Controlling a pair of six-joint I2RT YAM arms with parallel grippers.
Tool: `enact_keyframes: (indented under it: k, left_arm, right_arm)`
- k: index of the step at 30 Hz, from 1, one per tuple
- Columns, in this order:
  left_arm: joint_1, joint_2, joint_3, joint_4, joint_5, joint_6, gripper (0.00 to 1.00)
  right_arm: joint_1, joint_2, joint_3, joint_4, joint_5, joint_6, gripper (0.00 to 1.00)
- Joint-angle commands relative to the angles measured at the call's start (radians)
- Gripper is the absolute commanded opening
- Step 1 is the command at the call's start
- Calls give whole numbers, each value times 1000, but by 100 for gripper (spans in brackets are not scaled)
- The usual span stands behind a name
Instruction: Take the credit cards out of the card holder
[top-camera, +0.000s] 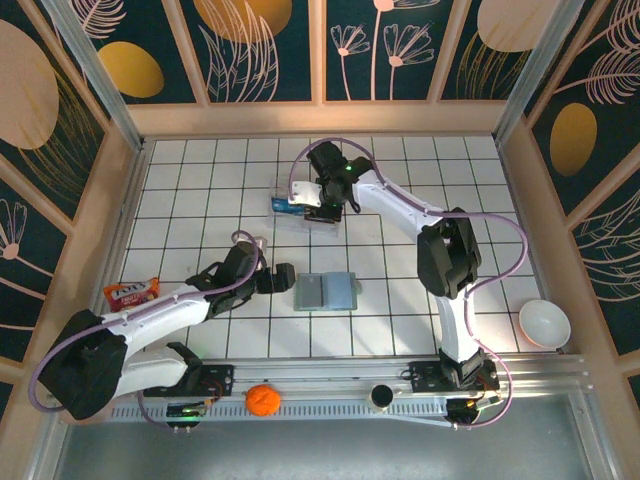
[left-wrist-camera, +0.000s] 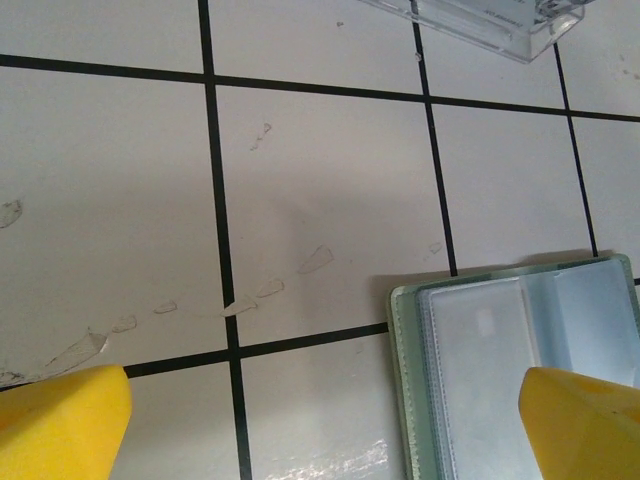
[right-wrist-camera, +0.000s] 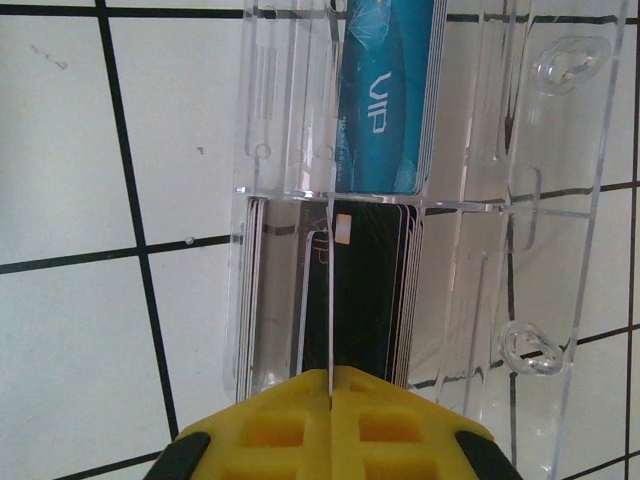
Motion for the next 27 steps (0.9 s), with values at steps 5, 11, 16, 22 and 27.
enact_keyframes:
  k: [5,11,16,22,27]
  left_arm:
    - [9,13,-18,7,17,-11,99]
    - [11,19,-23,20,30,-16,99]
    - [12,15,-24,24,31,-16,99]
    - [12,17,-26,29,35,-18,99]
    - [11,16,-30,33,36,-20,99]
  right_arm:
    - [-8,20,34,28,19,-18,0]
    - [-13,38,43,26,21,-6,0]
    - [-22,54,56,15,7,6,0]
    - [-30,84,79,2,5,26,0]
    - [-31,95,93,-12,-5,36,0]
